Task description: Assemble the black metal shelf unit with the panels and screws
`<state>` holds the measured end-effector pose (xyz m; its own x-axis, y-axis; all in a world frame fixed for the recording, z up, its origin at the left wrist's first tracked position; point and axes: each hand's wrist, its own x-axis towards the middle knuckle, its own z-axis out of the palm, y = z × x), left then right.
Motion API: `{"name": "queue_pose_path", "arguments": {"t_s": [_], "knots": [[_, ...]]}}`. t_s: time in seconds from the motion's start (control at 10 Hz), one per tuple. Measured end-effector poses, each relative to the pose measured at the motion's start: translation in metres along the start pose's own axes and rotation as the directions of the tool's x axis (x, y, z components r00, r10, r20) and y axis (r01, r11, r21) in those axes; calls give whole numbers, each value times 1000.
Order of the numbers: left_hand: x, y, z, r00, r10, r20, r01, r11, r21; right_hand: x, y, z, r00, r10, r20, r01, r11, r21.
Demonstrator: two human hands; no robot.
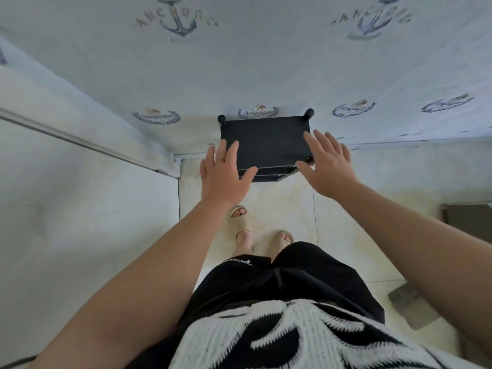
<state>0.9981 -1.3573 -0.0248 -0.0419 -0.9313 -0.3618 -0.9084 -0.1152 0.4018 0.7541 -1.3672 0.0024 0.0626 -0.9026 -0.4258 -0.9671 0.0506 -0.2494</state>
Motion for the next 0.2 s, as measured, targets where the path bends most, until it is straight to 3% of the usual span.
{"name": "queue_pose_path", "arguments": {"t_s": [0.2], "knots": [[-45, 13, -7, 996, 84, -18, -82, 994, 71, -51, 3, -8, 999, -49, -22, 43, 973, -225]]}}
